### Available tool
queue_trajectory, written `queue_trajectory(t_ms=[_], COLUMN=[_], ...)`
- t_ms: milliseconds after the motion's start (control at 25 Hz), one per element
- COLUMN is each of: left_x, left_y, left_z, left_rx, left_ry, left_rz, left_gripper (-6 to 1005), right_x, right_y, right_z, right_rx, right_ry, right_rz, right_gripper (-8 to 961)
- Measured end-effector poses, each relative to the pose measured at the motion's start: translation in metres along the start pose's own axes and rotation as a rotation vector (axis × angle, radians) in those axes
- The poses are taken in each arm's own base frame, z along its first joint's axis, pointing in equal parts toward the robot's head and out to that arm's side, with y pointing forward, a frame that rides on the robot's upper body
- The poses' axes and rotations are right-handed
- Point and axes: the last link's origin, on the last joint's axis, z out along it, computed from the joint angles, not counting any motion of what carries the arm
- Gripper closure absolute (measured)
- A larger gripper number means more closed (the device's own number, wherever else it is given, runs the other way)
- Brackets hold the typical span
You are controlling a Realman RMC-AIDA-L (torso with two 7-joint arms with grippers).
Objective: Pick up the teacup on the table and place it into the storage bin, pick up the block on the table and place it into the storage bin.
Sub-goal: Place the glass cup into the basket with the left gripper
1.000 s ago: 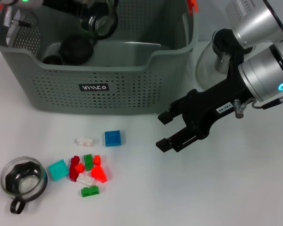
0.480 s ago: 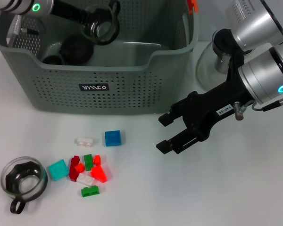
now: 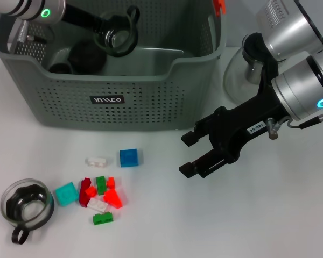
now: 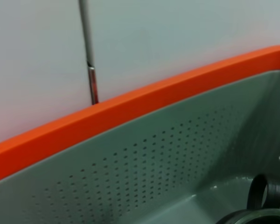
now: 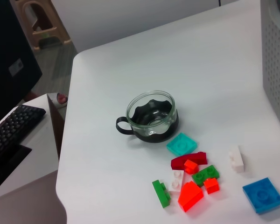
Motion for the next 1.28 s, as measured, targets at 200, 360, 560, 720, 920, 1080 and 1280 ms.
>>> queue_trajectory(t_ms=[200,360,560,720,920,1080,1280], left_x=[-0.002,-0.002,-0.001,-0.001,-0.001,-0.001,-0.002], left_y=[0.006,0.01,0.012,0.012,0.012,0.012,0.013], left_z=[0.003,0.006,0.008,0.008,0.008,0.008,0.008], left_rx=[-0.001,0.007,0.011,0.011,0.012,0.011,0.006], left_ry=[-0.02,-0.028,-0.028,-0.028,-0.029,-0.029,-0.034], left_rz=[0.033,0.056,0.064,0.065,0.066,0.066,0.067], left_gripper=[954,954,954,954,954,954,941], right_x=[0.0,0.0,0.0,0.0,0.0,0.0,0.0], right_y=[0.0,0.0,-0.001,-0.001,-0.001,-0.001,-0.001], right_z=[0.0,-0.001,0.0,0.0,0.0,0.0,0.0], right_rx=[0.001,0.002,0.006,0.008,0.009,0.009,0.009], right_ry=[-0.003,-0.004,-0.004,-0.003,-0.003,-0.003,-0.003], right_rz=[-0.001,-0.002,-0.003,-0.004,-0.005,-0.006,-0.006], right_gripper=[128,128,129,129,129,129,129])
